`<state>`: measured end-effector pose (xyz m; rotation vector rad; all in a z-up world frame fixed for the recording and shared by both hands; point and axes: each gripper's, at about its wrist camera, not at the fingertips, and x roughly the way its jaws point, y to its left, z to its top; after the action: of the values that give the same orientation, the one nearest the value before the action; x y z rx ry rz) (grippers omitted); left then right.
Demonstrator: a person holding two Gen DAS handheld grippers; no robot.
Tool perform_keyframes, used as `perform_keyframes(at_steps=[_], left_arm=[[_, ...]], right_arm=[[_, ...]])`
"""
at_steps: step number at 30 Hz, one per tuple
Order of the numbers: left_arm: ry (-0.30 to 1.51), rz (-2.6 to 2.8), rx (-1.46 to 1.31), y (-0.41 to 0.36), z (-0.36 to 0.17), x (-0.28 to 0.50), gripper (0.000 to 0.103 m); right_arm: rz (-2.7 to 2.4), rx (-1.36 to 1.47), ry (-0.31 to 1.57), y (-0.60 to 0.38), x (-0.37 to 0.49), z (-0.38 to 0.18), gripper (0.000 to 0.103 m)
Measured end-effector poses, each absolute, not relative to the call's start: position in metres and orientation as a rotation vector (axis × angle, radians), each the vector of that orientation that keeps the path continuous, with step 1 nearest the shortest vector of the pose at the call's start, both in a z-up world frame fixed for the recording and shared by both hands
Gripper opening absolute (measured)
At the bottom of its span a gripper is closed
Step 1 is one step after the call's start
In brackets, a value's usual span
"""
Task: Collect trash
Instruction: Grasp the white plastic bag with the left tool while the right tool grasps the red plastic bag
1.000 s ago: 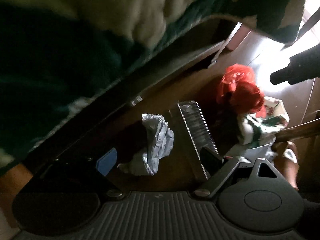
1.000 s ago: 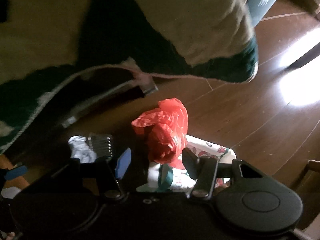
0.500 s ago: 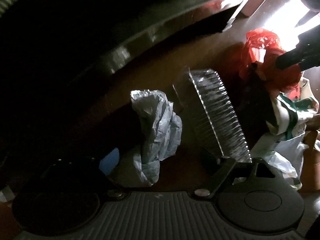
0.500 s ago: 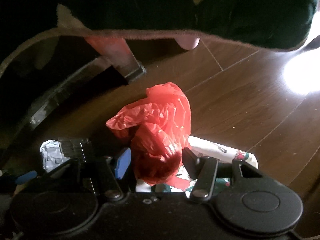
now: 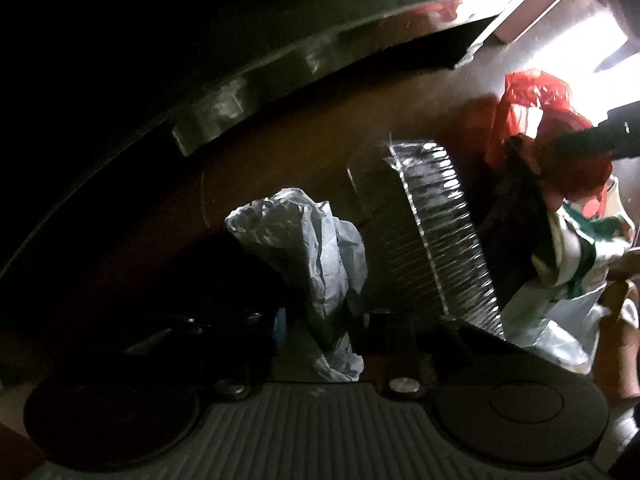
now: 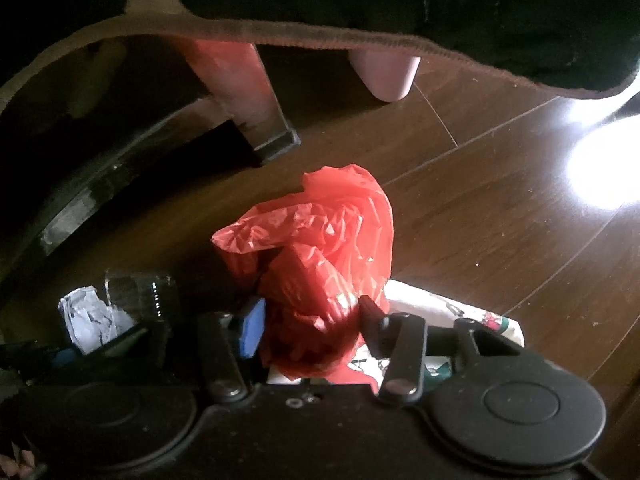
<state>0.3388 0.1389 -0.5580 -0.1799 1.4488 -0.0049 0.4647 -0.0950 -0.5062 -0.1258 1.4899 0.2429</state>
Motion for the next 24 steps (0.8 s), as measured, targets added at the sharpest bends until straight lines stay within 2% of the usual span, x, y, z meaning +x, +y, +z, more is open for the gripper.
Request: perform_keyframes(at_steps=[6,11,13,24], left_arm=[[1.460,0.011,-0.185,0.133,-0.540,0.333,0.025],[1.446,0.017,-0.199,0.124,-0.503,0.322,0.025],[1.437,0.020,-0.208,0.122,-0.486,0.313,0.025],[1.322,0.040,-0.207,0.109,-0.357,0.282,0.025]], right_arm=[[0.262,-0.153,1.474,-0.090,0.454,-0.480,0.042],[0.263,-0.135,1.460,-0.089,0.445,-0.439,0.042],[0.270,-0.134,1.457,-0.087,0.437,-0.419,0.034],[0.349,-0.088,1.349,-0.092,0.382,-0.308,0.030]])
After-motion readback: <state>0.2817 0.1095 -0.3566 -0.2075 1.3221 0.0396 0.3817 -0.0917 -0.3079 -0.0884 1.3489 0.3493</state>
